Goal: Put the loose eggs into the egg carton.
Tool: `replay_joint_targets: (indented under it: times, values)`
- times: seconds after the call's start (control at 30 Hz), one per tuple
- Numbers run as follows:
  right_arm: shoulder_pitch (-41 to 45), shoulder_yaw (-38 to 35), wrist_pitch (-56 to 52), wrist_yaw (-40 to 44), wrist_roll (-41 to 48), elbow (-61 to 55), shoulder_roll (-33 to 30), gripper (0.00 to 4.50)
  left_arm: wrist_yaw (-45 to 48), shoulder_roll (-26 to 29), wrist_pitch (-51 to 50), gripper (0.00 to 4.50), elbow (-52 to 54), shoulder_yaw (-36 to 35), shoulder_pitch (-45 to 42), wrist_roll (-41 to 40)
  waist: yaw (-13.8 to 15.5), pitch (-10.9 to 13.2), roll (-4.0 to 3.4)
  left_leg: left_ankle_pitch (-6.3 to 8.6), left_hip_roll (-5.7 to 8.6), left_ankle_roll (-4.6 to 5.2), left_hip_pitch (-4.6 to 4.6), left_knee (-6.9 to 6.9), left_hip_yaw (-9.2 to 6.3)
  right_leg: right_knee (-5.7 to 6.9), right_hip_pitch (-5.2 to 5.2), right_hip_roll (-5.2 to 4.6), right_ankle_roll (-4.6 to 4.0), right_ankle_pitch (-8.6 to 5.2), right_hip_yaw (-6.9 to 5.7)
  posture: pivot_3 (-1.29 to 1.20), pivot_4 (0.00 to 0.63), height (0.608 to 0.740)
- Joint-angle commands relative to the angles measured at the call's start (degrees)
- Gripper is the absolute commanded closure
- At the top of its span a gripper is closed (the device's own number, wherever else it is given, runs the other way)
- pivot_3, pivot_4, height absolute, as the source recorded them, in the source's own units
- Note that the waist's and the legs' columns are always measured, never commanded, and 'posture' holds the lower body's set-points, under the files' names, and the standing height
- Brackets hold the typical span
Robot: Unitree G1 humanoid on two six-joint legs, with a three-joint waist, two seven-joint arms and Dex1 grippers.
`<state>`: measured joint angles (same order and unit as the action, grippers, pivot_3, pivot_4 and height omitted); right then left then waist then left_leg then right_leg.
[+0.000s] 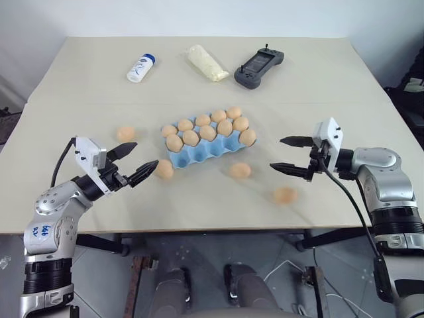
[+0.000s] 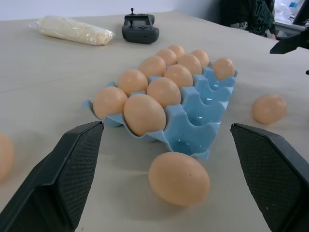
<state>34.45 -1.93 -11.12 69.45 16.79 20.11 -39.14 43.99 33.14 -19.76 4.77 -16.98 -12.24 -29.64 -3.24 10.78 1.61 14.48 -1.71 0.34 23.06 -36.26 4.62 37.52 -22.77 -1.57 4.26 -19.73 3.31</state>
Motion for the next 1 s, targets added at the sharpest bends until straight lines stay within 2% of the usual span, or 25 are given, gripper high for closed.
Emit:
replay_joint_targets:
  times: [0.03,0.37,0.53,1.0]
  values:
    - [0.32,-0.81,1.05,0.14,0.28,-1.9,-1.0,0.0,0.78,1.05,1.37,0.02,0.02,-1.09,-0.49,-0.27,0.0,0.0,0.0,0.0,0.0,0.0,0.0,0.0,0.0,0.0,0.0,0.0,0.0,0.0,0.0,0.0,0.15,0.74]
    - [-0.1,-1.52,0.05,-0.74,1.08,-3.16,-0.79,0.0,-3.29,0.97,-0.77,0.02,2.16,-0.66,-1.24,0.4,0.04,0.0,0.0,0.0,0.0,0.0,0.01,-0.01,0.0,0.01,0.0,-0.01,0.0,0.0,-0.01,0.0,0.15,0.74]
    - [-2.01,-2.6,-3.06,-3.35,2.7,-7.05,-0.21,0.0,-2.45,1.07,-0.16,0.02,3.15,0.73,-1.21,1.07,0.12,0.0,0.0,0.0,0.0,0.0,0.01,0.0,-0.01,0.0,0.0,-0.01,0.0,0.0,-0.01,0.0,0.15,0.74]
    - [-26.45,-12.78,-19.77,-14.96,9.02,-35.19,-5.17,0.0,9.15,4.04,4.3,0.02,1.24,8.28,0.1,3.76,0.1,0.0,0.0,-0.01,0.0,-0.01,-0.03,0.03,-0.05,-0.02,0.06,-0.04,-0.05,-0.02,0.0,0.0,0.15,0.74]
